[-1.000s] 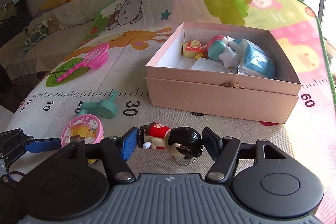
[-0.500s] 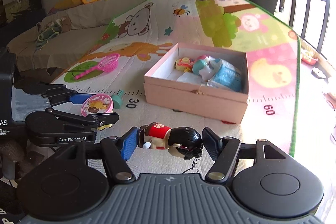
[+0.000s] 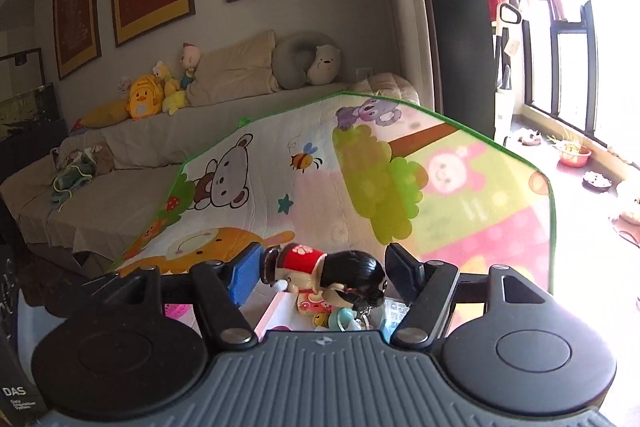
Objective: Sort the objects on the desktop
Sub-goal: 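Carry the cup with left and the doll with right into the pink box, release, then grasp the pink net scoop by its handle with the left gripper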
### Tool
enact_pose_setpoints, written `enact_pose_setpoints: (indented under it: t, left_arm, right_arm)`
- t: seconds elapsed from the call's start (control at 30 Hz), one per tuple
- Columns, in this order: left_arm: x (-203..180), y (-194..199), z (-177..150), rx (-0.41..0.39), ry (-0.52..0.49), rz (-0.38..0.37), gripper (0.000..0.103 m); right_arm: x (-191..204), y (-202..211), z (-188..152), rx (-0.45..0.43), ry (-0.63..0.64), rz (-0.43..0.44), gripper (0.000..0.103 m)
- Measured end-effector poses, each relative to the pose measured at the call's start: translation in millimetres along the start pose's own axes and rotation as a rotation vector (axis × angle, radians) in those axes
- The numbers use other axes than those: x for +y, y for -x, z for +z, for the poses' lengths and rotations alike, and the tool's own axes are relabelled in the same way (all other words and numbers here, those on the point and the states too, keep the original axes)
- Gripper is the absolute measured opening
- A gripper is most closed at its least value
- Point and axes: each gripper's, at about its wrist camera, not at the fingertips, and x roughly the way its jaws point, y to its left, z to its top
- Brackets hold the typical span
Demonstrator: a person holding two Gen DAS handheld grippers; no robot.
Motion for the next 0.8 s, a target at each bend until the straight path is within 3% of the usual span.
enact_pose_setpoints:
  t: [0.2,0.3,0.47,0.63,0.8]
  left_arm:
    - [44.0,16.8,-71.5,0.192,0.062,0.104,0.097]
    - [64.2,27.9,-96.7,0.248,0.088,0.181,0.097]
    - [100.1,39.7,-112.2,0.283,0.163,0.311,0.099]
    - [127.8,50.8,-117.0,0.288,0.223,0.416,0.100]
    - [143.9,53.4,-122.9,0.311,0.263,0.469,0.100]
  right_arm:
    - [-16.4,-33.2,-22.9,0.074,-0.107,0.006,0.072]
    - [-9.2,-38.8,-34.2,0.102,-0.118,0.021,0.075]
    - [50.7,-43.3,-69.6,0.149,0.052,0.118,0.081]
    - [124.0,-63.5,-122.0,0.270,0.195,0.231,0.081]
    - [168.0,-94.2,-155.8,0.339,0.214,0.185,0.087]
